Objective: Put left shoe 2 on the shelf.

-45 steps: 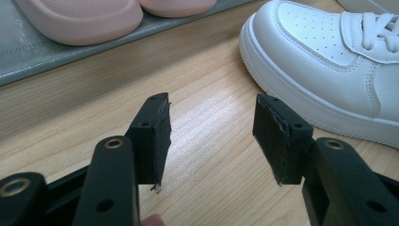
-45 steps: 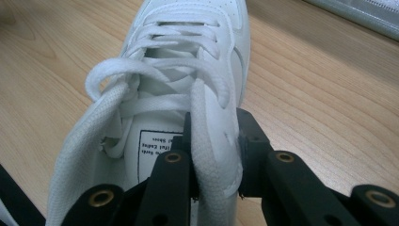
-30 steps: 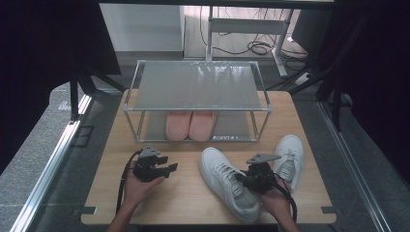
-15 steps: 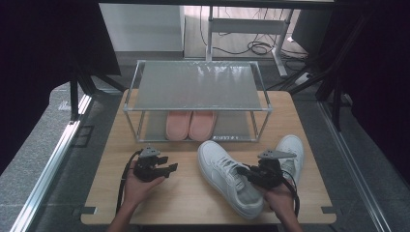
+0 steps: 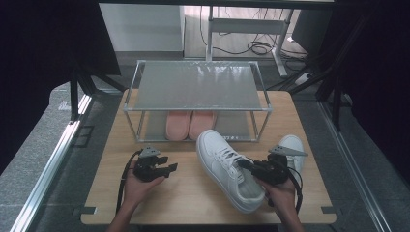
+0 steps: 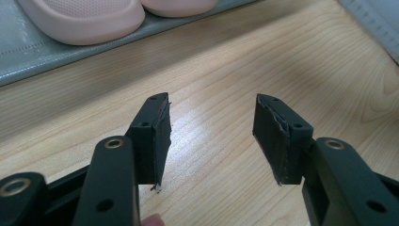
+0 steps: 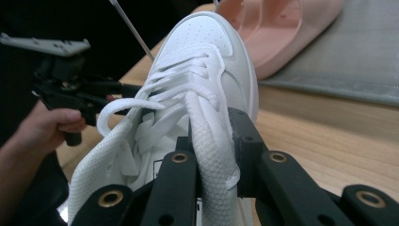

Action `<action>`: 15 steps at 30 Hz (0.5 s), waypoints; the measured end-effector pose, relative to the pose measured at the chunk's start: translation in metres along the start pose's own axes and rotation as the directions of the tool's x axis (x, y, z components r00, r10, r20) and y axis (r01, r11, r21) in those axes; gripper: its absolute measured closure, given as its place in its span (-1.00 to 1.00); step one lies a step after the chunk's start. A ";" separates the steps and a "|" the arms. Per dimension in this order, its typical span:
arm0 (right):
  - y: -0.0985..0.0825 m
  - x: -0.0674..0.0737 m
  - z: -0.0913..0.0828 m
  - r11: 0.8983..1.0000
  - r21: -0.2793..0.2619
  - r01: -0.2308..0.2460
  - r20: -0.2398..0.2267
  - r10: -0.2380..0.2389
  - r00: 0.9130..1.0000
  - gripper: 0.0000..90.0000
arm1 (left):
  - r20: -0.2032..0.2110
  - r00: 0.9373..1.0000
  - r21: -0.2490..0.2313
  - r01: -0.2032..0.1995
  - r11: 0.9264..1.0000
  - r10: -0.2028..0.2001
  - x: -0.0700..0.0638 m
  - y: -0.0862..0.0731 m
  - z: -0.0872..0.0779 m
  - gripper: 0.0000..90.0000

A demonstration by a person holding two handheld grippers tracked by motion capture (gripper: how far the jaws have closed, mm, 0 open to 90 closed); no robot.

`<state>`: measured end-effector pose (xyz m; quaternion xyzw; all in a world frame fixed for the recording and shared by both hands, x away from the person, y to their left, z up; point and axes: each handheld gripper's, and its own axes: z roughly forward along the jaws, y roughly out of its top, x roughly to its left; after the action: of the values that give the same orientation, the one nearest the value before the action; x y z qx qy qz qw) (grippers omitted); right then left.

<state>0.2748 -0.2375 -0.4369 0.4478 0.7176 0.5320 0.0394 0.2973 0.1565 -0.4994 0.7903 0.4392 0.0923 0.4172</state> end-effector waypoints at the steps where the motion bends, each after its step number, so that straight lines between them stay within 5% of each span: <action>1: 0.001 0.000 -0.001 1.000 -0.012 -0.005 -0.005 0.005 1.000 0.81 | 0.000 1.000 0.000 0.001 1.000 -0.001 0.000 0.000 0.000 0.05; 15: 0.013 0.004 -0.015 0.994 -0.103 -0.022 -0.033 0.019 0.999 0.81 | -0.001 1.000 0.001 0.000 1.000 0.000 0.000 0.000 0.000 0.05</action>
<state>0.2724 -0.2453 -0.4188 0.4438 0.6852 0.5757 0.0455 0.2974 0.1566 -0.4996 0.7906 0.4393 0.0923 0.4165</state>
